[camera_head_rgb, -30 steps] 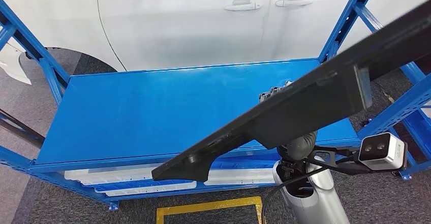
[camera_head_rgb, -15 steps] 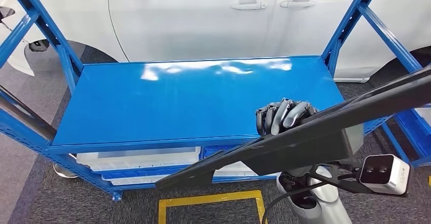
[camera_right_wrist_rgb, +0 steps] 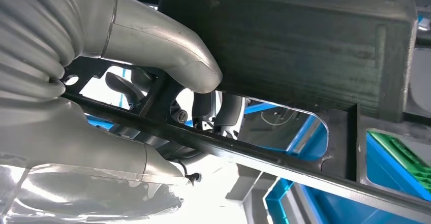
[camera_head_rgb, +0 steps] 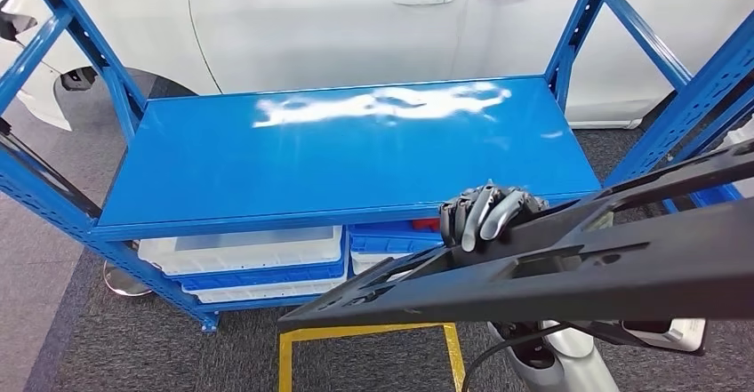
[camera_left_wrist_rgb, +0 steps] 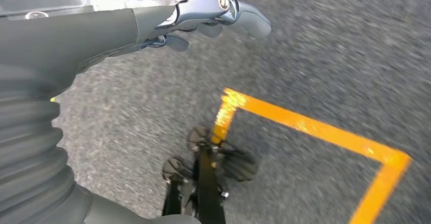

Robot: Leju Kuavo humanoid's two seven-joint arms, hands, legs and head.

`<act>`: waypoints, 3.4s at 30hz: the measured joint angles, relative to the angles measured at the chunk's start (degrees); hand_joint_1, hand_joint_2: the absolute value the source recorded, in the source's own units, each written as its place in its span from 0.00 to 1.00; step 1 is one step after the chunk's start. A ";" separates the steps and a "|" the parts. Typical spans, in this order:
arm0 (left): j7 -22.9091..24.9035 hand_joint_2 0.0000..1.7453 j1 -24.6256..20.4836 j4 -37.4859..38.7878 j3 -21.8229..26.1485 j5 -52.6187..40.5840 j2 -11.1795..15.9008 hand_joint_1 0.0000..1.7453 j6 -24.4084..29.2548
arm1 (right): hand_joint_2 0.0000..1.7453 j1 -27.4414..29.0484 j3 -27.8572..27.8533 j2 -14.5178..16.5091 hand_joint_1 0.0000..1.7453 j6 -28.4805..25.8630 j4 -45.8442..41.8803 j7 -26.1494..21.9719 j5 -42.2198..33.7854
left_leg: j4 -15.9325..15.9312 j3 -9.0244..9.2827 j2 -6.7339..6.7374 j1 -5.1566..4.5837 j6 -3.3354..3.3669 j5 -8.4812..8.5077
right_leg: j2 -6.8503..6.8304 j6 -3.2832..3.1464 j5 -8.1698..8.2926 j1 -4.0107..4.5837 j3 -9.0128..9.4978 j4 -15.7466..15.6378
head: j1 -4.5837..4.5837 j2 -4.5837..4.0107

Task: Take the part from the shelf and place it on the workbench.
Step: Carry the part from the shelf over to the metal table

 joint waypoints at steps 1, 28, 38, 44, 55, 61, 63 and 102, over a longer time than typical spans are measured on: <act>0.35 1.00 0.02 0.04 0.02 0.00 0.08 0.00 0.30 | 1.00 0.16 -0.02 0.00 1.00 0.42 0.05 0.08 -0.19 | 3.42 -0.58 0.00 0.02 -0.17 -1.55 | -0.03 0.04 0.63 0.02 -0.90 0.09 | -0.01 0.01; 1.78 1.00 0.05 0.23 0.61 -0.37 0.38 0.00 0.45 | 1.00 -2.44 -3.21 0.26 1.00 8.67 2.51 -1.52 -5.15 | -8.68 2.57 0.05 -0.14 0.41 7.51 | -0.31 -0.09 -1.69 0.54 2.85 -0.55 | 0.05 0.01; 1.79 1.00 -0.11 0.25 0.61 -0.27 0.49 0.00 -0.47 | 1.00 -2.30 -3.35 0.26 1.00 10.01 2.90 -2.39 -5.12 | -9.37 11.24 0.05 -0.20 0.29 1.97 | -0.39 0.54 2.83 0.68 -4.79 1.71 | -0.20 0.01; 2.90 1.00 -0.03 0.25 0.70 0.00 0.34 0.00 -0.35 | 1.00 -1.94 -4.19 0.26 1.00 11.37 2.57 -2.57 -5.12 | -11.67 10.94 0.81 -0.05 2.38 3.05 | 0.07 2.49 0.33 0.32 -7.11 6.43 | -0.20 0.01; 5.35 1.00 0.06 0.25 1.64 0.51 0.20 0.00 -0.45 | 1.00 0.48 -6.15 0.23 1.00 11.94 0.81 -3.20 -5.05 | -11.28 8.99 4.51 -0.47 1.11 4.55 | -2.68 1.34 -0.18 0.73 -1.16 1.38 | -0.14 0.01; 4.92 1.00 0.26 0.25 1.68 -0.26 0.60 0.00 -0.19 | 1.00 3.26 -6.99 -0.01 1.00 9.11 -0.72 -4.95 -2.18 | 0.44 3.92 1.03 -0.10 -0.19 -2.34 | 0.31 -0.20 0.88 0.19 -1.36 0.43 | -0.26 0.01; 4.92 1.00 0.44 0.25 1.68 -0.54 0.67 0.00 0.10 | 1.00 4.08 -7.02 -0.31 1.00 8.37 -0.89 -5.23 -1.56 | 5.54 1.49 0.69 -0.09 -0.27 -3.53 | 1.56 -0.26 0.91 0.26 -1.56 0.67 | -0.27 0.01; 6.26 1.00 -0.04 0.47 -0.61 -4.40 -1.05 0.00 -0.29 | 1.00 10.06 -4.50 -1.48 1.00 9.28 -6.63 -6.16 0.97 | -10.80 8.74 -2.36 0.26 0.89 4.31 | 7.38 1.53 1.04 -0.03 -2.70 1.89 | -0.15 0.01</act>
